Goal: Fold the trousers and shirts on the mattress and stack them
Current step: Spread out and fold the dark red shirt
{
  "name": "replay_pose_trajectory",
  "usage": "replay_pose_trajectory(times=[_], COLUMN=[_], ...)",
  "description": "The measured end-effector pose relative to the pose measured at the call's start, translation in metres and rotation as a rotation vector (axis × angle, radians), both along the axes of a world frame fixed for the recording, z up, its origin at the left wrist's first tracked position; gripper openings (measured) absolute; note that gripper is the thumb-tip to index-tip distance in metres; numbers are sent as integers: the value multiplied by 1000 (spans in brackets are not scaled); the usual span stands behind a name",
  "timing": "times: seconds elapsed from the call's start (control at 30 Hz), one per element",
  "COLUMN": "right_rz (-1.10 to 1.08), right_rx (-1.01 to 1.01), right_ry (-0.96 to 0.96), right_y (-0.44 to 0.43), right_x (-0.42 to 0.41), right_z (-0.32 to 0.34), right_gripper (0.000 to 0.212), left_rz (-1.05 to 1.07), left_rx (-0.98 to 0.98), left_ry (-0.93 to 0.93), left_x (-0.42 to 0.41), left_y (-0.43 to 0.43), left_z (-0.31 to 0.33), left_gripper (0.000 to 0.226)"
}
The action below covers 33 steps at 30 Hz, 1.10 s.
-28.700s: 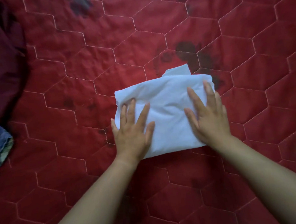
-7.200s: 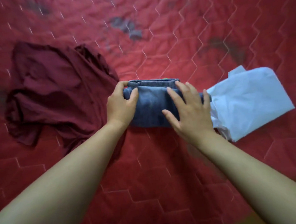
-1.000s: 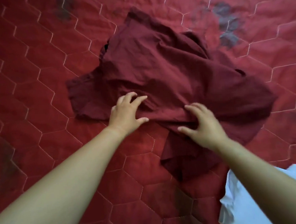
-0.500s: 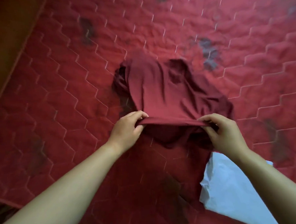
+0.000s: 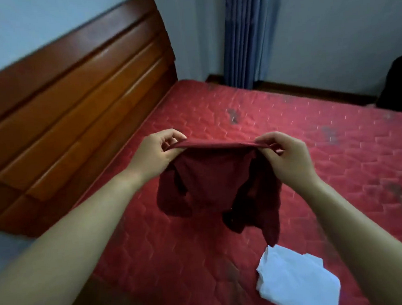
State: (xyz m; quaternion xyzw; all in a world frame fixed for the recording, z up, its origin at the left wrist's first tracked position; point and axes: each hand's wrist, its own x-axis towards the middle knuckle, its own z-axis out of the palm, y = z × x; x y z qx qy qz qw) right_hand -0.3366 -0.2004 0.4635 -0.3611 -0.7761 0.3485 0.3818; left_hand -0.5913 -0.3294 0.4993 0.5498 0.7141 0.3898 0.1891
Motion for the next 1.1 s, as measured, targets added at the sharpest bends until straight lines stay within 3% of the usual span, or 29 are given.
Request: replay_pose_trajectory(times=[0.13,0.23,0.33,0.5,0.67,0.9,1.0,1.1], right_rz=[-31,-37,-41,-83,-225,-471,-492,-451], right_rx=[53,-18,-122,-344,-504,-606,-680,-689], right_ry=[51,-178,-516,-587,-548,-545,-518,-575], right_y=[8,28,37,4,-24,-63,-83,-99], right_x=[-28,-62,-87,-109,-118,-70,-65,-65], right_z=[44,25,-42,-179,-295,-416,-455,-484], right_gripper=[28,17,30,30,26,32,48,58], left_rz=[26,105,187,228,18,-415,-551,-681], left_rx=[70,-15,-213,-479,-676,-736,-746,-799], left_ry=[32,128,233,211,229,189,261,459], left_x=[-18,-48,-94,-161,-175,-93,-63,-54], left_y=[1,17,38,74,94,97,81,62], left_z=[39,21,-48,-193,-314,-449,-496,-526], left_gripper=[6,8,14,15,29,27,45,58])
